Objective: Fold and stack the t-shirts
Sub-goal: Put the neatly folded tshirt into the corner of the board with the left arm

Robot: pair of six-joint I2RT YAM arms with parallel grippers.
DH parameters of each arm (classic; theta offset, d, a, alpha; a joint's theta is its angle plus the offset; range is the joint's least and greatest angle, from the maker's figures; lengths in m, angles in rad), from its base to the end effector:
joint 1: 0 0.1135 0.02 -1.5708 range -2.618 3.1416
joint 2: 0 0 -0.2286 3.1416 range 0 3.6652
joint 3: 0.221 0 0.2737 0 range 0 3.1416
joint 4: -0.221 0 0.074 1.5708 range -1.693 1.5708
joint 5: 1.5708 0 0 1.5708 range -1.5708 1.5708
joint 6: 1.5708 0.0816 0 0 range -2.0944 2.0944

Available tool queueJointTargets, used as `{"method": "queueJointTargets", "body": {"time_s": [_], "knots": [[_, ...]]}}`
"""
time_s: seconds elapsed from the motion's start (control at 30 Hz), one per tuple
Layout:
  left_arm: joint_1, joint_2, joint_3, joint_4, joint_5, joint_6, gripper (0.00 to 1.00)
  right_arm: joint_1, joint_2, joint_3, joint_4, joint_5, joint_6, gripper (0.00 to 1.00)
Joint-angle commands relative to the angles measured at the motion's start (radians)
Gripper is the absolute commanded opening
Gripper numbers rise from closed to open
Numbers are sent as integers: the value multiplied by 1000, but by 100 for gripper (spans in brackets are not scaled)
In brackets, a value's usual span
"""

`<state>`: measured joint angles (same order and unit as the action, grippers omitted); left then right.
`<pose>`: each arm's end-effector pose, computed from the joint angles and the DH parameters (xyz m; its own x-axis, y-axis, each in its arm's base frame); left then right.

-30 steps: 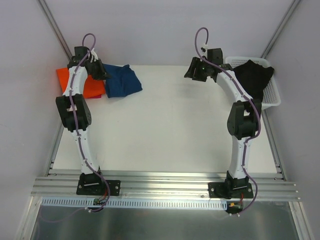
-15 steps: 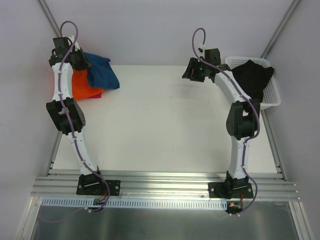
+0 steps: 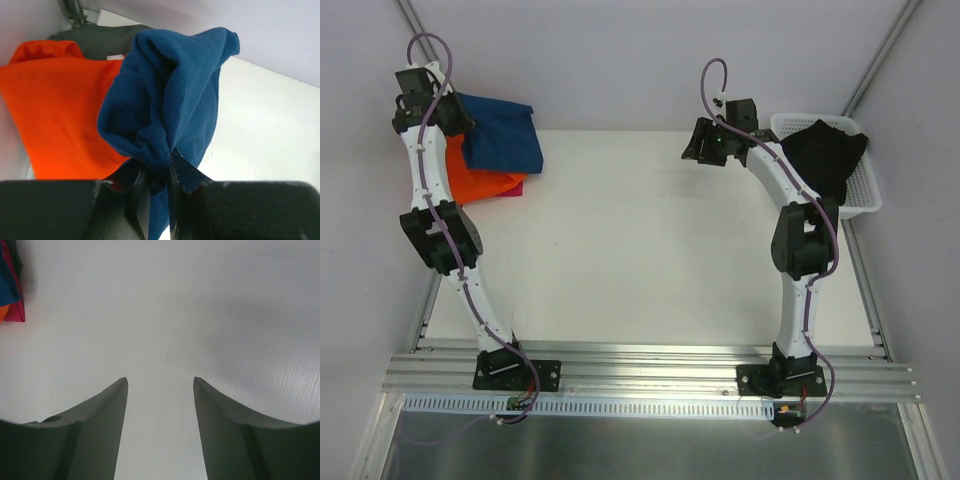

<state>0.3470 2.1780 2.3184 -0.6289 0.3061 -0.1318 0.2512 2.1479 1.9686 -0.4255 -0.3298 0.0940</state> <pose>0.5167 0.1607 0.3268 -0.4278 -0.2879 -0.8568 -0.1314 0.9576 -0.2562 0.5190 0.1605 0.2305 -0.5946 -0.0609 -0.8017 -0.4393 0.8597 0.2605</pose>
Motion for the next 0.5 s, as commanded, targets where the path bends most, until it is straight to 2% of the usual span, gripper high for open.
{"method": "queueJointTargets", "body": {"time_s": [0.0,0.47], "knots": [[33,-106,58,44,-44,32,0,8,-26,16,5,-3,4,59],[110,-132,61,43,-88,74,0,10,-34,9,11,-12,15,59]]}}
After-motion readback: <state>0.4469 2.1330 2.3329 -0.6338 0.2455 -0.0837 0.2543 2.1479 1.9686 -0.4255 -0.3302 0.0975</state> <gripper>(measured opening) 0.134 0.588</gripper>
